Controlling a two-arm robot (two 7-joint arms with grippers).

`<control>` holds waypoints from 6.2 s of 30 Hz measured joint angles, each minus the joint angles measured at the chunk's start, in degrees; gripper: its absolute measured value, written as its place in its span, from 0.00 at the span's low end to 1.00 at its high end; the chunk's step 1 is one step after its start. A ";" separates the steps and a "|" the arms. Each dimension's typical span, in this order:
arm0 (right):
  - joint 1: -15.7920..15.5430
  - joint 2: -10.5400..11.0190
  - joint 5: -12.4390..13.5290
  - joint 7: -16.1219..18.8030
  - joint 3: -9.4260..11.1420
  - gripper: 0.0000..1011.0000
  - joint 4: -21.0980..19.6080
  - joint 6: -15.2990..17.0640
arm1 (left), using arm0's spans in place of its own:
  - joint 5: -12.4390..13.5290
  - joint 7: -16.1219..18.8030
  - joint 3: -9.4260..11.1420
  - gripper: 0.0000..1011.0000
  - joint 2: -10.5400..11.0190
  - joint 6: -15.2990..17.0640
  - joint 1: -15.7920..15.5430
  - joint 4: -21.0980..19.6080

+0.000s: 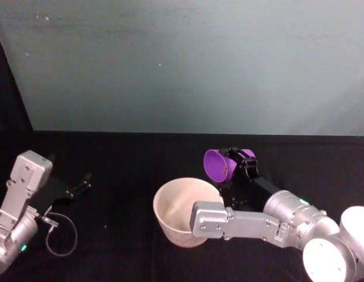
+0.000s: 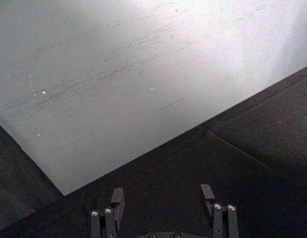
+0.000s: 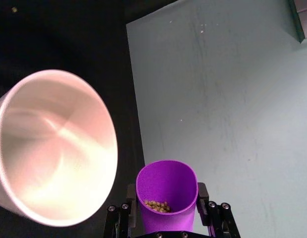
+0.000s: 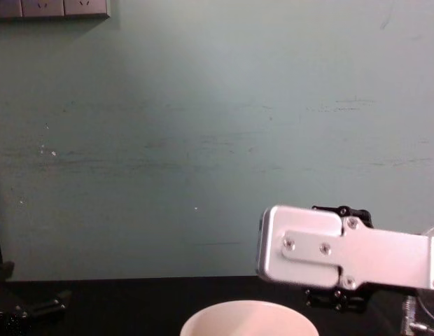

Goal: Pick up the cup and pour the mung beans from the cup into the bowl.

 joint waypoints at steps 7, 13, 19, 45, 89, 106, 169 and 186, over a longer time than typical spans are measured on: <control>-0.69 1.07 -3.91 0.67 -0.77 0.71 -1.59 1.23 | 0.00 0.00 0.00 0.99 0.00 0.00 0.00 0.00; -1.04 1.40 -7.08 1.02 -1.55 0.71 -2.15 1.62 | 0.00 0.00 0.00 0.99 0.00 0.00 0.00 0.00; -1.44 1.63 -10.02 1.12 -2.15 0.71 -2.84 1.67 | 0.00 0.00 0.00 0.99 0.00 0.00 0.00 0.00; -1.90 1.97 -22.49 3.57 -4.42 0.71 -4.65 2.65 | 0.00 0.00 0.00 0.99 0.00 0.00 0.00 0.00; -2.93 -0.67 -36.22 5.62 -4.38 0.71 -3.30 1.93 | 0.00 0.00 0.00 0.99 0.00 0.00 0.00 0.00; -2.88 -1.24 -43.17 7.56 -4.71 0.71 -2.70 2.20 | 0.00 0.00 0.00 0.99 0.00 0.00 0.00 0.00; -15.23 -15.63 50.57 18.41 36.02 0.71 17.73 -24.14 | 0.00 0.00 0.00 0.99 0.00 0.00 0.00 0.00; -12.03 -18.47 53.27 16.75 32.96 0.71 25.77 -26.94 | 0.00 0.00 0.00 0.99 0.00 0.00 0.00 0.00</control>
